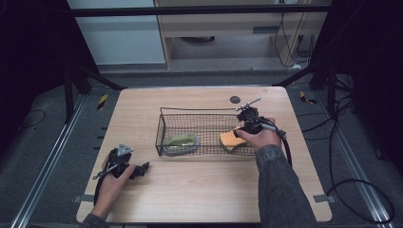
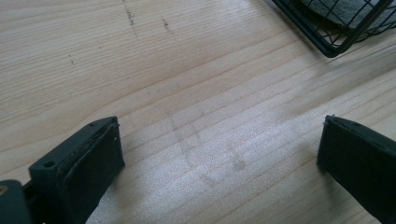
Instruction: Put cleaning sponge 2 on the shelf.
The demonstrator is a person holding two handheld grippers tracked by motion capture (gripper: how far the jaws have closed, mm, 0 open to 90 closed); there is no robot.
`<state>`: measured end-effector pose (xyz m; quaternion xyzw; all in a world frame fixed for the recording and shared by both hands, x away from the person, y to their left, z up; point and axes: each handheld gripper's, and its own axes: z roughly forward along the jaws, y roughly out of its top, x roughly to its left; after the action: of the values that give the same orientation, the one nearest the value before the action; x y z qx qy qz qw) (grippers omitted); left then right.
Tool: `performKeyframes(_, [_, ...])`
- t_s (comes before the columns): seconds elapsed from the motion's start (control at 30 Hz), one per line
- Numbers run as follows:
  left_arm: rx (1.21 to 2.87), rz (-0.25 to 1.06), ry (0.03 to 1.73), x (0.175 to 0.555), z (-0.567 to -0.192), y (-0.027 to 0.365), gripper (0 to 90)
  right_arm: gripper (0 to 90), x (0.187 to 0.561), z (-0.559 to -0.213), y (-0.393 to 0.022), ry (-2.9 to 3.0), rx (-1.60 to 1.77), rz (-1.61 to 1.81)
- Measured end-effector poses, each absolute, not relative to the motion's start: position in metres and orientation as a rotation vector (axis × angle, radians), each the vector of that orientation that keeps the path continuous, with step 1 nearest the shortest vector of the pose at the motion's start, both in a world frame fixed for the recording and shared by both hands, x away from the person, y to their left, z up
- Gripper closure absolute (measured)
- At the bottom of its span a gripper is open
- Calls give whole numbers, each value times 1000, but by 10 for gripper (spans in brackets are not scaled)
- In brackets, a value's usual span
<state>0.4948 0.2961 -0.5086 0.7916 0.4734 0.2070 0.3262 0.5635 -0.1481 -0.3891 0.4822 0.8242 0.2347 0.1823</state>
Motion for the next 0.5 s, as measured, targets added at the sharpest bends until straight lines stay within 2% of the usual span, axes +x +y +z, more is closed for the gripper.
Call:
performKeyframes(0.1, [2074, 542, 1241, 495, -509, 296, 0, 319, 561, -386, -150, 2299, 1347, 692])
performKeyframes(0.3, [2074, 542, 1241, 495, -509, 296, 0, 135, 554, -380, -160, 2217, 1376, 757])
performKeyframes(0.5, [2074, 543, 1241, 495, -509, 296, 0, 78, 539, -368, -174, 2151, 1359, 805])
